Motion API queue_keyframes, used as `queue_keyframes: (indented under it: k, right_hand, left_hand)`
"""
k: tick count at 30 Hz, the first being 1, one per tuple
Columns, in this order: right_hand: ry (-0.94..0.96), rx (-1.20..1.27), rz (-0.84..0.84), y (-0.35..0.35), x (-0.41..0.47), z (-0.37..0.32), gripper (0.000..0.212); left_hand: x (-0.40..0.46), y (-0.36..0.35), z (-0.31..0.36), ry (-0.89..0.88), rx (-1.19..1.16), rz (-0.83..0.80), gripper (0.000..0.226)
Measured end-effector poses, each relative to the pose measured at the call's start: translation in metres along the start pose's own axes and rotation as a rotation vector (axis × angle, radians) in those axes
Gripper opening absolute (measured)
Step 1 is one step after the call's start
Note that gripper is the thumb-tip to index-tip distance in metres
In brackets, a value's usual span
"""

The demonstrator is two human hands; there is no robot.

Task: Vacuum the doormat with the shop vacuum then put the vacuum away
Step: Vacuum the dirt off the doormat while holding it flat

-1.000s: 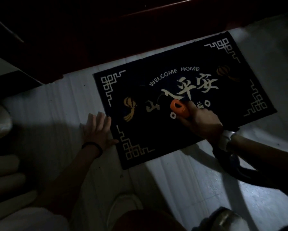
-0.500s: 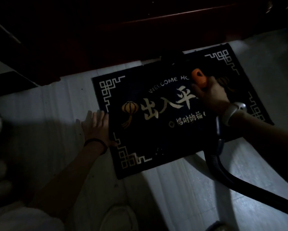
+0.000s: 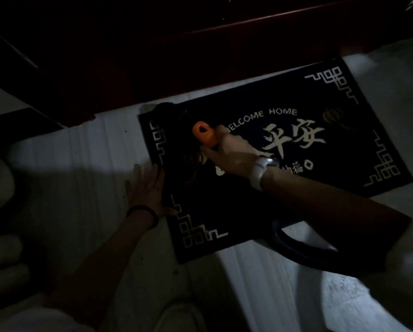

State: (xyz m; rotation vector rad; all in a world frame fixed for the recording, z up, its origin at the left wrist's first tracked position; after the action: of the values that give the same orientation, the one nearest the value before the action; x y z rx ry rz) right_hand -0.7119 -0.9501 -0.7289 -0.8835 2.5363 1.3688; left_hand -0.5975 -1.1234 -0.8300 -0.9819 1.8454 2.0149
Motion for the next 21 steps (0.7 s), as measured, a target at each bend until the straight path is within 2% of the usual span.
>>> queue_keyframes:
  k: [2, 5, 7, 12, 14, 16, 21]
  right_hand:
    - [-0.036, 0.052, 0.047, 0.025, -0.007, 0.019, 0.040]
    - [-0.125, -0.081, 0.240, 0.075, -0.017, 0.055, 0.039]
    - [-0.196, -0.151, 0.288, 0.083, -0.020, 0.070, 0.041]
    - [-0.133, 0.115, 0.115, 0.021, 0.002, 0.036, 0.042]
    - [-0.049, 0.085, 0.010, -0.011, 0.012, 0.002, 0.042]
    - [-0.004, 0.030, -0.012, -0.026, 0.015, -0.019, 0.041]
    - [0.048, -0.028, -0.062, -0.027, -0.023, -0.001, 0.046]
  left_hand:
    - [-0.002, 0.000, -0.002, 0.002, -0.024, 0.014, 0.122]
    - [-0.004, 0.001, -0.006, 0.012, -0.091, 0.002, 0.123]
    - [-0.004, 0.001, -0.006, -0.004, -0.125, 0.004, 0.123]
    - [0.000, 0.001, -0.006, -0.035, -0.121, 0.008, 0.125]
    - [-0.001, 0.000, -0.006, -0.035, -0.140, 0.003, 0.124]
    - [-0.003, 0.002, -0.006, -0.043, -0.138, 0.025, 0.122]
    - [-0.014, -0.003, -0.020, 0.052, -0.149, 0.124, 0.120]
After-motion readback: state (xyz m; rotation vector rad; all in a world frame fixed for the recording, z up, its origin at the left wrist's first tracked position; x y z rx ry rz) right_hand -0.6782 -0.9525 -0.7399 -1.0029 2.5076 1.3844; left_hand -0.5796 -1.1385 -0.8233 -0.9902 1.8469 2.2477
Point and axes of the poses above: each hand's wrist, its own x-axis towards the middle knuckle, its own y-axis out of the back of the hand, z = x × y, the point moved 9 cm from there along x, towards the middle knuckle, and after that the axes turned 6 degrees about y, right-handed, at the moved point
